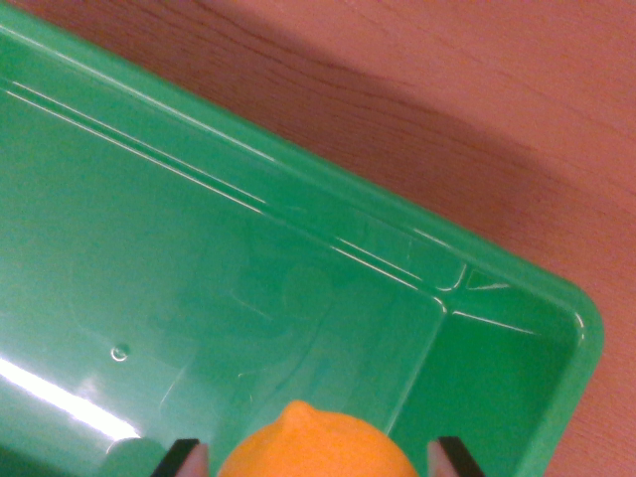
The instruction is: Pick fruit
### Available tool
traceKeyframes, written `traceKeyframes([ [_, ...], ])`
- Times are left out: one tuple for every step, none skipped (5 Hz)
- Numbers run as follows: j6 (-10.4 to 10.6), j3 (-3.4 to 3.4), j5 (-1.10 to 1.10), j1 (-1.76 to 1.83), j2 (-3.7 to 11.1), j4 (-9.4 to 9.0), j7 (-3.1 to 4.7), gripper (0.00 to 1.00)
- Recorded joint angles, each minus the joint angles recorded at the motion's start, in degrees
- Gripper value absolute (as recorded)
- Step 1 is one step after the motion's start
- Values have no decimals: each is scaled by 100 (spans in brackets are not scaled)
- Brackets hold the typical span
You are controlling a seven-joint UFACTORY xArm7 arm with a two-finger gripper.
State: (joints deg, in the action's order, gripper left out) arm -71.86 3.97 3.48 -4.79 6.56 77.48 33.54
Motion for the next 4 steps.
traceKeyframes([
  [0,0,0,0,0,0,0,100],
  [-92,0,0,1,-44,48,4,100],
  [-92,0,0,1,-44,48,4,100],
  [-132,-1,0,1,-64,69,6,100],
])
